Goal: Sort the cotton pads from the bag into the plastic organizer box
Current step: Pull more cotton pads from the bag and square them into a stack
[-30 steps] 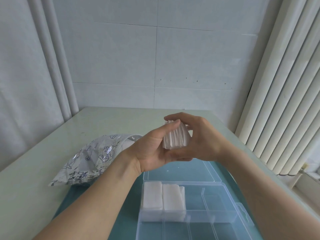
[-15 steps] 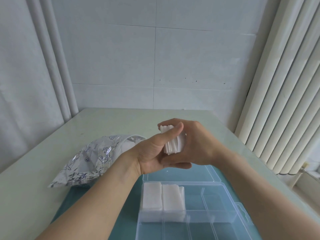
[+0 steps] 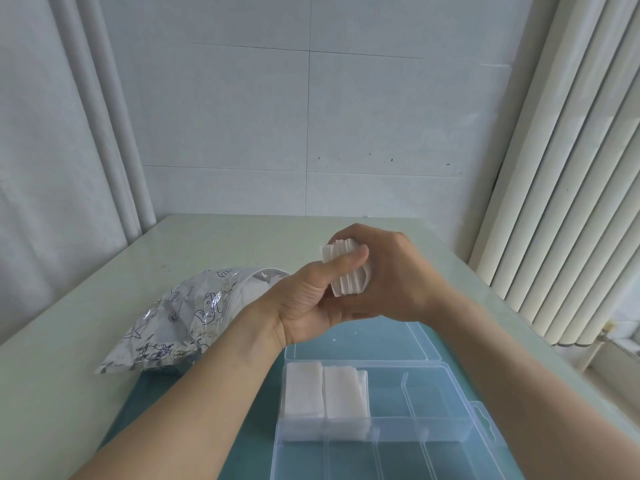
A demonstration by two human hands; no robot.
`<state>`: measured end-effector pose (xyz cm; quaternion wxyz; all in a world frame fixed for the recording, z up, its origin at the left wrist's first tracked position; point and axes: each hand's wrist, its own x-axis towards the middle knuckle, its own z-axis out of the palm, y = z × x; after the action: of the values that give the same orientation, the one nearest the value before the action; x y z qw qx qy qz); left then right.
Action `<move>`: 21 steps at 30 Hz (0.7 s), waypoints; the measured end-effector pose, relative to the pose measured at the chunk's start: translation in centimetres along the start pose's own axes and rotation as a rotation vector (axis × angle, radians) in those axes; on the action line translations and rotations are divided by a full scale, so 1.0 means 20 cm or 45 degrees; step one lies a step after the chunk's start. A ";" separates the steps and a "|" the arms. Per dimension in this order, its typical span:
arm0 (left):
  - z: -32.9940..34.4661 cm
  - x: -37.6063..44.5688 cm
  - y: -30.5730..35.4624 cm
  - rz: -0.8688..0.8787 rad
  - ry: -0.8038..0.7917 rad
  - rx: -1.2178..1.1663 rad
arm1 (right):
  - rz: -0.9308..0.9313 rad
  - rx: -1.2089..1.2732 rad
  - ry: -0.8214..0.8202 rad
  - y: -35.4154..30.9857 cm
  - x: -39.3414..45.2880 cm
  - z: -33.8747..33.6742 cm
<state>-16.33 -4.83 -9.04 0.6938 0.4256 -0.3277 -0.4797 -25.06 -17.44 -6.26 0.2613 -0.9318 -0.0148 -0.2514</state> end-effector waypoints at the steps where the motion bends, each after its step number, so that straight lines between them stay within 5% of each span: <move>1: -0.01 0.00 0.01 0.014 -0.021 0.006 | -0.014 -0.009 0.042 0.00 0.00 0.00; 5: -0.03 0.00 0.03 0.047 -0.023 0.019 | -0.013 -0.015 0.102 0.01 0.01 -0.05; 21: -0.04 0.02 -0.01 -0.033 0.042 -0.160 | 0.149 -0.110 -0.185 0.01 0.00 -0.04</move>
<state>-15.55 -5.02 -9.48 0.7182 0.3933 -0.2801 -0.5010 -25.47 -18.05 -5.76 0.2335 -0.9572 0.0316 -0.1679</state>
